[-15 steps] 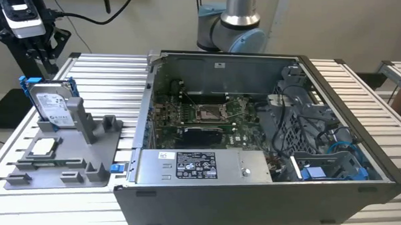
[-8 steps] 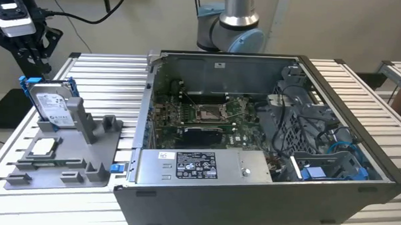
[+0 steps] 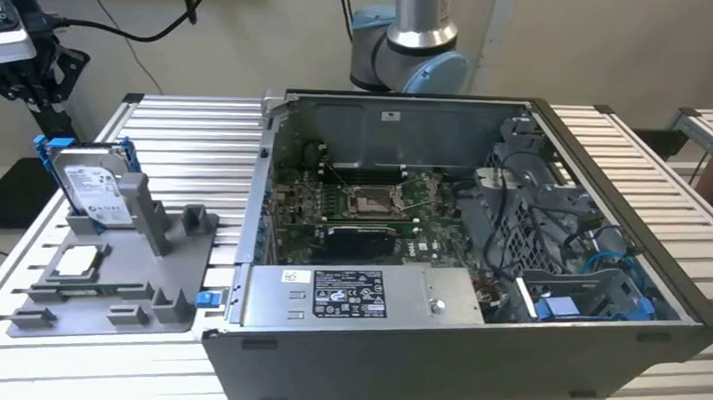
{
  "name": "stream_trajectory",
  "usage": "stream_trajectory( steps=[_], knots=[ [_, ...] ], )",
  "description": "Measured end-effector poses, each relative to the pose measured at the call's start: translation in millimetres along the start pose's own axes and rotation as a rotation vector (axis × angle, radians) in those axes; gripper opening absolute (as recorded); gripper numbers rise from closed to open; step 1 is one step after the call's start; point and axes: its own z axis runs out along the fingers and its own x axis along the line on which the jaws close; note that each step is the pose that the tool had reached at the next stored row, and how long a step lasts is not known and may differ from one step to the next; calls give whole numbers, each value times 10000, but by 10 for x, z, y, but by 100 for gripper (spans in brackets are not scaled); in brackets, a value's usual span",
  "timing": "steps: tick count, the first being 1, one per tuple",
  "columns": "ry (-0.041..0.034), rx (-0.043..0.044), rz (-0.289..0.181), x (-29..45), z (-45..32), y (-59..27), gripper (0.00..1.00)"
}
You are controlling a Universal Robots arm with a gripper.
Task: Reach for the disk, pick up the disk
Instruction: 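Reach for the disk, then pick up the disk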
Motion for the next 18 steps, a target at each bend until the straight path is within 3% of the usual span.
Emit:
stream_trajectory(
  steps=[7,18],
  knots=[
    [1,1,-35,122,0,5,0],
    [-2,0,-54,144,1,12,0]
  ],
)
